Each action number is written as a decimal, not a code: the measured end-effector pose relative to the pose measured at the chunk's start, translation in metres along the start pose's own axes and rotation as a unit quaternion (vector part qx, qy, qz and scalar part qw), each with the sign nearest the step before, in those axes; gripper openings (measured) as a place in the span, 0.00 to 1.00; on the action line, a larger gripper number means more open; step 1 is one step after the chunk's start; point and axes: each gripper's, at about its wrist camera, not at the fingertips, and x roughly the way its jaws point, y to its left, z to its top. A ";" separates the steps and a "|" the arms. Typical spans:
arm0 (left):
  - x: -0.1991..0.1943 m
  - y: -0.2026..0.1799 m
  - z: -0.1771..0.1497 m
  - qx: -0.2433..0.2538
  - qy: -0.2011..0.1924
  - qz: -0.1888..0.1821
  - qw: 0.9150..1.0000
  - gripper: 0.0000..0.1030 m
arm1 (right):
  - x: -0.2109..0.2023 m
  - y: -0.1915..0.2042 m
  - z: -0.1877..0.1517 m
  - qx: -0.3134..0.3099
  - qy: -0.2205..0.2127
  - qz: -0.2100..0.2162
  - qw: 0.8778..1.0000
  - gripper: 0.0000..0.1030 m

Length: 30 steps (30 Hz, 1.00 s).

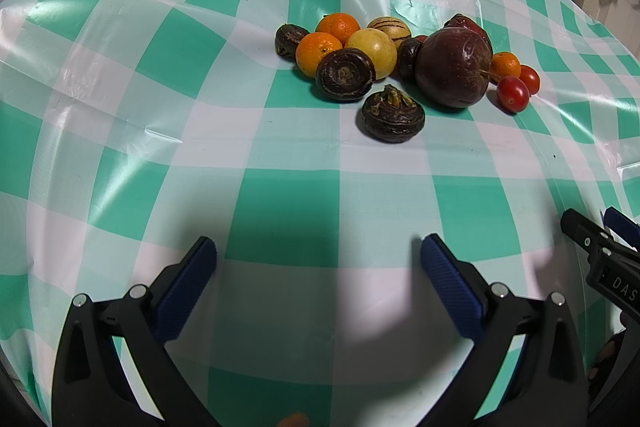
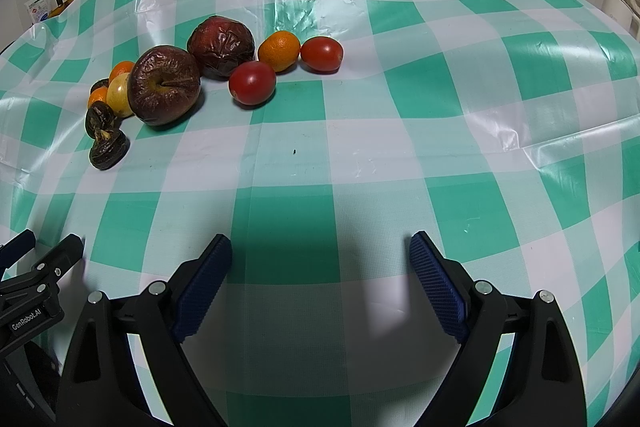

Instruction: Organize fruits

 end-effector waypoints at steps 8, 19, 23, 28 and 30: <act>0.001 0.000 0.000 0.003 0.000 -0.002 1.000 0.99 | -0.001 0.001 0.001 0.003 -0.001 -0.005 1.000 0.85; -0.013 0.018 -0.013 0.039 0.006 -0.043 0.998 0.99 | 0.030 0.020 0.048 -0.024 0.007 0.059 0.998 0.85; -0.022 0.032 -0.015 0.025 -0.012 -0.074 0.997 0.99 | 0.051 0.028 0.078 -0.052 0.007 0.063 0.997 0.81; -0.017 0.024 -0.007 0.045 -0.012 -0.079 0.996 0.99 | 0.068 0.037 0.100 -0.096 0.002 0.069 0.993 0.68; -0.011 0.016 0.002 0.047 -0.009 -0.091 0.995 0.95 | 0.068 0.040 0.103 -0.108 -0.007 0.076 0.991 0.46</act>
